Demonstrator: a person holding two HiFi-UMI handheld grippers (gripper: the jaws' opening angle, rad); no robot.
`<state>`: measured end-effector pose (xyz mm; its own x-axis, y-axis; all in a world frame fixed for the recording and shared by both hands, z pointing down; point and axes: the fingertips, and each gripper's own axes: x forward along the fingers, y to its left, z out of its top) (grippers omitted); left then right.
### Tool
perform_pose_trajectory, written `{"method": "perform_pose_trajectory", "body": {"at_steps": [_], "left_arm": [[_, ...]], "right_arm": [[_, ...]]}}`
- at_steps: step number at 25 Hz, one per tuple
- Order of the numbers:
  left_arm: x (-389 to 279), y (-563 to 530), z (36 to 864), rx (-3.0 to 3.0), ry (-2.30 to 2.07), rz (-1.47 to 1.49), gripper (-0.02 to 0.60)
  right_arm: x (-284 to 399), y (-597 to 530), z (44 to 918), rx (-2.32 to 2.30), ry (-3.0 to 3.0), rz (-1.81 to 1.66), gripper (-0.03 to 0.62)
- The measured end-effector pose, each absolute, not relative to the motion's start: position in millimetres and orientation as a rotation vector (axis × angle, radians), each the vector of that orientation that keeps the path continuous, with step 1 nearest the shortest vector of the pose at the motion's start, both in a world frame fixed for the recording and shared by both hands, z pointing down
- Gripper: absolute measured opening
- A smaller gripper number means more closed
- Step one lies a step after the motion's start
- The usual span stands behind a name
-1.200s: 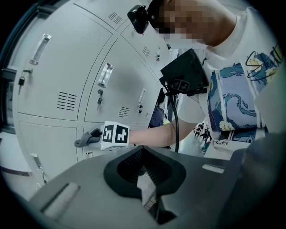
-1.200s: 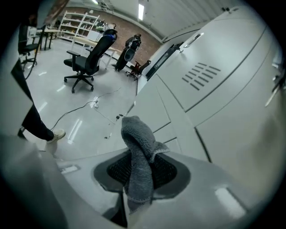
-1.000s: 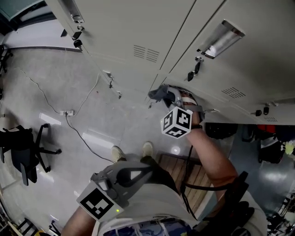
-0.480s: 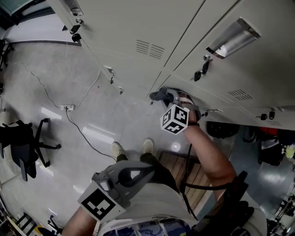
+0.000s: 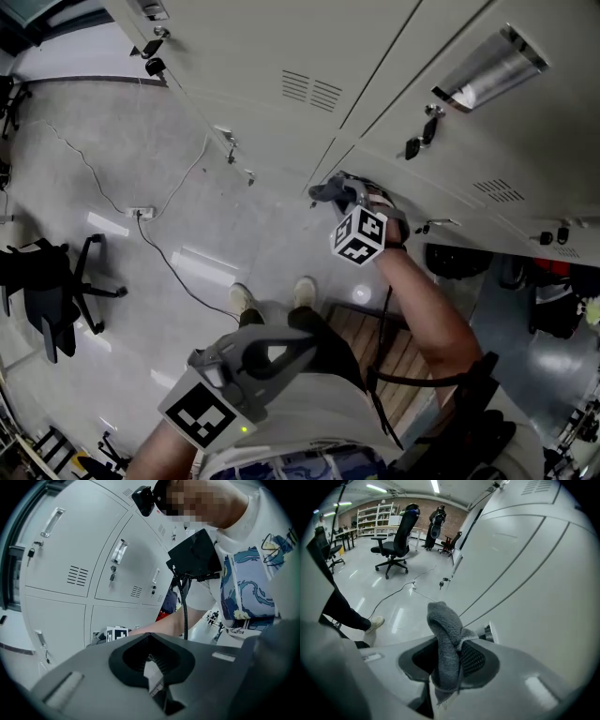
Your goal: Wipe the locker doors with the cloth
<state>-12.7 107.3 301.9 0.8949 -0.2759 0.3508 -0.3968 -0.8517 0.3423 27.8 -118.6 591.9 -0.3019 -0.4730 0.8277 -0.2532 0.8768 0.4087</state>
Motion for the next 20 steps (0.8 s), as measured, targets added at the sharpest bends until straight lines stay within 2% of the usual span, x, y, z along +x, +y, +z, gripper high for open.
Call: {"method": "perform_pose_trajectory", "body": {"at_steps": [8, 20], "left_arm": [[-2, 117, 300, 2.660, -0.434, 0.388, 0.003], [-2, 132, 318, 2.623, -0.401, 0.464, 0.003]], "right_arm": [[58, -87, 588, 0.574, -1.870, -0.264, 0.110], [66, -95, 672, 0.528, -1.784, -0.329, 0.110]]}}
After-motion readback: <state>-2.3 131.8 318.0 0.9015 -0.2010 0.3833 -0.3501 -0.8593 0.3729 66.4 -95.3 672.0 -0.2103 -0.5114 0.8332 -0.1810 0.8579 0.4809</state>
